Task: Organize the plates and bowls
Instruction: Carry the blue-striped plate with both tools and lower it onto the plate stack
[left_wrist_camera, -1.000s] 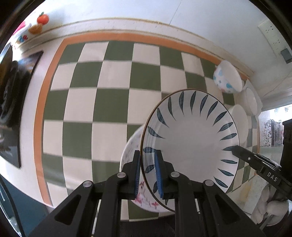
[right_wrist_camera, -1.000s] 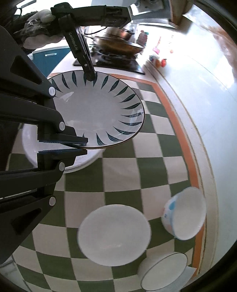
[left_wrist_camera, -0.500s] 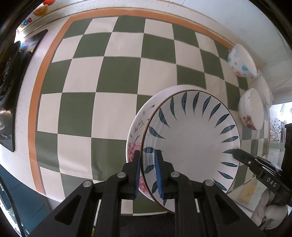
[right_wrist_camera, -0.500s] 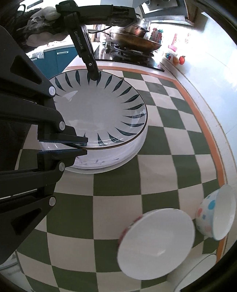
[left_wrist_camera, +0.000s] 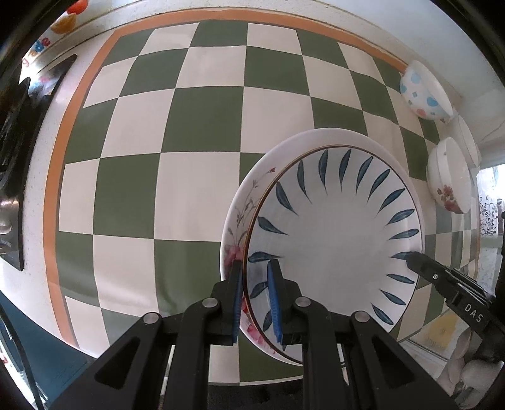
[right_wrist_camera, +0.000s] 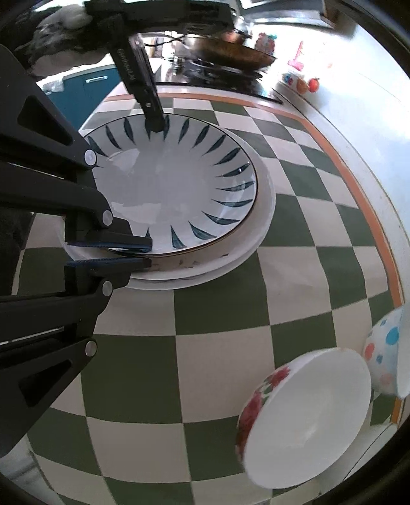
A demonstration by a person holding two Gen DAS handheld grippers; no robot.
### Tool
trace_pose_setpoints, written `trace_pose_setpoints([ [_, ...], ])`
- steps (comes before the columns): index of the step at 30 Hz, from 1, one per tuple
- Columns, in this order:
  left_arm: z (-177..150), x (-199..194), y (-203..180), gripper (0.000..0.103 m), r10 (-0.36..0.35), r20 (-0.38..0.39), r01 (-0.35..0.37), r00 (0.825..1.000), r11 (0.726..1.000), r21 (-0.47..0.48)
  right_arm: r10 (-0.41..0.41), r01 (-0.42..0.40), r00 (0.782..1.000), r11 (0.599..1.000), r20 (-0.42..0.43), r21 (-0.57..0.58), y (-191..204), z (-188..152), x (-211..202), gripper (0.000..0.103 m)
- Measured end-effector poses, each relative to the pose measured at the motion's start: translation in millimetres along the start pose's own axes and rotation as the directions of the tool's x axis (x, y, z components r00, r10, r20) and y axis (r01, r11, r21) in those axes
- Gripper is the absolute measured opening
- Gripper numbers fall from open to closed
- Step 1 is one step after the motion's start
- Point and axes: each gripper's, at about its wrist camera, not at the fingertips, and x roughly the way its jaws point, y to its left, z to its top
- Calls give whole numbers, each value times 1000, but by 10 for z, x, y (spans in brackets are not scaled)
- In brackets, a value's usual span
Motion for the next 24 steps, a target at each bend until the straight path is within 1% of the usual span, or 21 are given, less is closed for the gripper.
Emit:
trace_pose_setpoints([
  [5,-18,-5,0,14,7,6,-6,1000,1000,-12,-33,33,999,999,1,42,39,8,11,10],
  [7,-25,-7,4,14,6,8,-6,1000,1000,-18,-46,46,999,998,-2,37,65,9,5,11],
  [11,-26,-4,25,14,-6,-9,6,1000,999,-36,-77,77,997,996,-14,53,108,20,2,11],
  [14,-51,-29,36,14,-7,-10,7,1000,999,-44,-81,83,996,994,-24,73,108,32,-14,11],
  [17,-62,-90,25,14,10,10,-9,1000,999,-31,-82,83,996,993,-25,79,111,23,-50,12],
  [24,-213,-268,-42,14,49,56,-48,997,999,-21,-115,115,993,993,-8,29,190,-25,-179,12],
])
